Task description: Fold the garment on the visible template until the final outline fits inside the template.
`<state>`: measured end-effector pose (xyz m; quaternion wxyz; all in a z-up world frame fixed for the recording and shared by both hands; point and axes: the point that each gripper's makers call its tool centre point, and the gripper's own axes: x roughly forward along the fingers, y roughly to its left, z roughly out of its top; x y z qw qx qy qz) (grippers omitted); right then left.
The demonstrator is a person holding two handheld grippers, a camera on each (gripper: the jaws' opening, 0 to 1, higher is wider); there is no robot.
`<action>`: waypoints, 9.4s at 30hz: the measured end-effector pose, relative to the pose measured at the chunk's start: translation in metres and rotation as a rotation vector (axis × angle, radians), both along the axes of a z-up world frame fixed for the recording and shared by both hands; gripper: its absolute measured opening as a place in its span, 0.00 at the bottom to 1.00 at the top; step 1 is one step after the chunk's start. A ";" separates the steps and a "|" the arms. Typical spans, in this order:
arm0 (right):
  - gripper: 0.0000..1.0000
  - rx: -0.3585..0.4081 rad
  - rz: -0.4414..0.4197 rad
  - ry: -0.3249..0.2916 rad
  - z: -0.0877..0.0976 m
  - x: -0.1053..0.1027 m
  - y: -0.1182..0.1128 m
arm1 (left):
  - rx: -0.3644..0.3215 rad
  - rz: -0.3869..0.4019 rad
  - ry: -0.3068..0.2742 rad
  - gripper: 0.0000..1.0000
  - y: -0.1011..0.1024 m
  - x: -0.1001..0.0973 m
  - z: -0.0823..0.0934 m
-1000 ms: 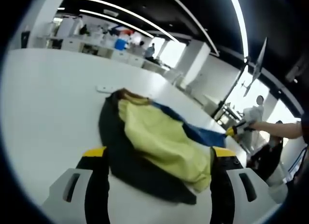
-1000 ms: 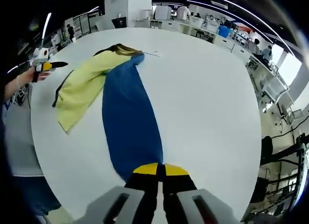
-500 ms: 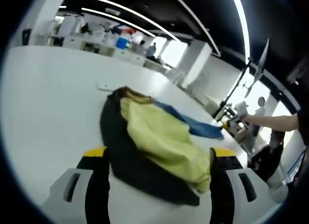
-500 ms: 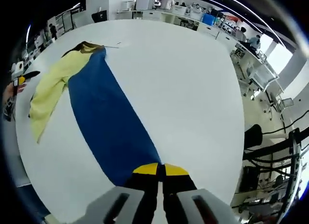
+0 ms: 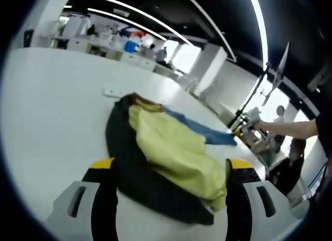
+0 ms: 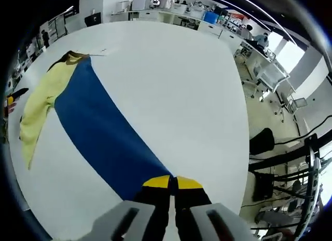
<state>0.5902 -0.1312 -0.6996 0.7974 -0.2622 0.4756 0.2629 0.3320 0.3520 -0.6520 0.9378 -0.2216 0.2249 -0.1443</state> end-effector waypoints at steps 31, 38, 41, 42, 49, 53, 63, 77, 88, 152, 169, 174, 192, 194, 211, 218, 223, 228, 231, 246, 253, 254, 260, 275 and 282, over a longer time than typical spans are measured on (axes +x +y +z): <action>0.00 -0.071 -0.010 0.106 -0.020 -0.011 -0.011 | 0.008 -0.004 0.012 0.83 0.001 -0.005 -0.002; 0.09 -0.092 0.003 0.113 -0.022 -0.017 -0.015 | 0.003 -0.003 0.011 0.83 0.000 -0.005 -0.001; 0.15 -0.084 0.006 0.107 -0.021 -0.019 -0.015 | 0.002 -0.002 0.011 0.83 0.000 -0.005 -0.001; 0.16 -0.085 0.010 0.105 -0.020 -0.020 -0.016 | 0.002 -0.002 0.012 0.83 0.000 -0.005 -0.001; 0.31 -0.065 0.029 0.084 -0.016 -0.026 -0.012 | -0.004 -0.005 0.008 0.83 -0.002 -0.005 -0.001; 0.39 -0.037 0.038 0.049 -0.010 -0.026 -0.006 | -0.006 -0.005 0.007 0.83 -0.003 -0.006 0.000; 0.58 0.027 0.045 0.024 -0.005 -0.033 0.003 | -0.012 0.004 0.005 0.83 -0.001 -0.010 0.001; 0.70 0.136 0.086 0.011 0.006 -0.057 0.032 | -0.015 0.004 0.004 0.83 -0.003 -0.013 0.001; 0.69 0.247 0.155 0.010 0.023 -0.084 0.072 | -0.013 -0.003 -0.001 0.83 -0.006 -0.016 0.003; 0.07 0.636 0.192 0.439 -0.024 -0.287 0.224 | -0.057 -0.045 -0.013 0.72 -0.035 -0.042 0.012; 0.00 0.646 0.184 0.429 -0.027 -0.291 0.227 | -0.123 0.026 0.103 0.42 -0.049 -0.024 -0.026; 0.00 0.641 0.199 0.431 -0.026 -0.295 0.227 | -0.126 0.060 0.136 0.36 -0.053 -0.021 -0.038; 0.00 0.636 0.235 0.414 -0.023 -0.294 0.229 | -0.209 0.166 0.228 0.16 -0.059 -0.008 -0.060; 0.00 0.632 0.237 0.412 -0.024 -0.294 0.228 | -0.217 0.177 0.235 0.11 -0.057 -0.008 -0.061; 0.00 0.635 0.235 0.403 -0.021 -0.296 0.228 | -0.347 0.237 0.053 0.00 -0.052 0.010 -0.001; 0.00 0.642 0.236 0.412 -0.021 -0.298 0.231 | -0.314 0.197 -0.024 0.00 -0.058 0.023 0.029; 0.00 0.641 0.238 0.421 -0.023 -0.301 0.233 | -0.294 0.152 -0.057 0.00 -0.076 0.042 0.038; 0.00 0.644 0.232 0.422 -0.024 -0.300 0.233 | -0.299 0.129 -0.051 0.00 -0.090 0.065 0.030; 0.00 0.646 0.230 0.424 -0.024 -0.300 0.234 | -0.302 0.114 -0.042 0.00 -0.097 0.074 0.026; 0.00 0.670 0.199 0.433 -0.025 -0.298 0.232 | -0.241 -0.017 0.011 0.00 -0.153 0.105 -0.013; 0.00 0.684 0.178 0.442 -0.026 -0.299 0.232 | -0.204 -0.040 0.065 0.00 -0.159 0.106 -0.034; 0.00 0.685 0.176 0.443 -0.026 -0.299 0.232 | -0.200 -0.041 0.074 0.00 -0.159 0.106 -0.036; 0.00 0.693 0.168 0.447 -0.026 -0.299 0.232 | -0.132 -0.074 0.113 0.00 -0.163 0.099 -0.051; 0.00 0.694 0.162 0.445 -0.026 -0.300 0.232 | 0.104 -0.285 -0.036 0.02 -0.164 0.073 -0.016; 0.00 0.699 0.162 0.449 -0.025 -0.303 0.232 | 0.124 -0.288 -0.049 0.29 -0.141 0.048 -0.008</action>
